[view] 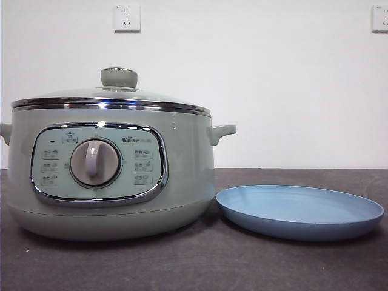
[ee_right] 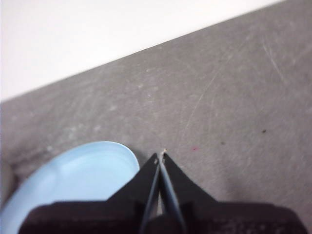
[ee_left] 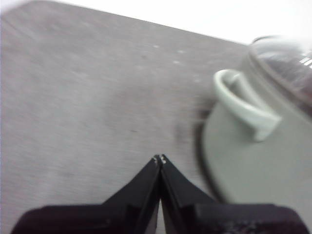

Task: Take the pumpkin out from the steamer,put the pumpkin in the blue plate,close the lid

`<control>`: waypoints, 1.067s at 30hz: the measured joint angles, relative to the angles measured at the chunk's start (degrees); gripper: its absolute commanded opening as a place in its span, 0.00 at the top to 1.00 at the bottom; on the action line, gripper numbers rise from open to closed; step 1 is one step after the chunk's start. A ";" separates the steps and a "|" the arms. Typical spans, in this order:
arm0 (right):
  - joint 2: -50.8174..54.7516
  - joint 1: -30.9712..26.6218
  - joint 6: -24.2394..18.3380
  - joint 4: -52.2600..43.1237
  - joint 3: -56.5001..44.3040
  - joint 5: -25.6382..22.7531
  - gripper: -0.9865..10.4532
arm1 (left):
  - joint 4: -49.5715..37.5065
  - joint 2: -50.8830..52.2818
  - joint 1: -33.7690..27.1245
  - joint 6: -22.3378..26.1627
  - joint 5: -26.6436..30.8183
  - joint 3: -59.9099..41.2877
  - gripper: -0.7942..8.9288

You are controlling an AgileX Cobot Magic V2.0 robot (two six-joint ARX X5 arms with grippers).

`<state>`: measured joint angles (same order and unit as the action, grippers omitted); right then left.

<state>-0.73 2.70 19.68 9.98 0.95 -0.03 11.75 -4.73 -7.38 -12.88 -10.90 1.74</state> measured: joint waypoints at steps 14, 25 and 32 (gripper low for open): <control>-1.11 0.00 6.10 5.70 2.49 2.03 0.93 | -2.82 -0.02 0.00 -9.92 -4.33 0.09 0.93; -9.16 0.00 6.93 6.47 12.15 4.26 0.93 | -0.31 -0.13 0.00 -11.19 -4.26 9.64 0.93; -16.52 0.00 6.93 6.19 20.90 9.18 0.93 | 1.55 -4.87 0.00 -11.19 -4.44 16.98 0.93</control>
<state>-17.26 2.70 26.61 16.16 21.85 9.15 13.30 -9.61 -7.38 -24.08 -15.33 18.72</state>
